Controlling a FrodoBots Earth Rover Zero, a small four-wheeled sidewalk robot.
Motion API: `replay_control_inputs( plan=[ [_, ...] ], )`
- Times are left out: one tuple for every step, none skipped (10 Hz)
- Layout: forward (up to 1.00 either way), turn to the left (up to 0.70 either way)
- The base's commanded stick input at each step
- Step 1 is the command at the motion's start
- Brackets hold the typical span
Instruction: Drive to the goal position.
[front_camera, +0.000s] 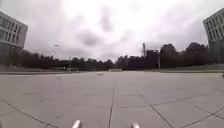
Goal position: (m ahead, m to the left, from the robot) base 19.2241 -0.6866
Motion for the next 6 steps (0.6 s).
replay_control_inputs(
  plan=[
    [0.7,0.0],
    [0.7,0.0],
    [0.7,0.0],
    [0.7,0.0],
    [0.7,0.0],
    [0.7,0.0]
  ],
)
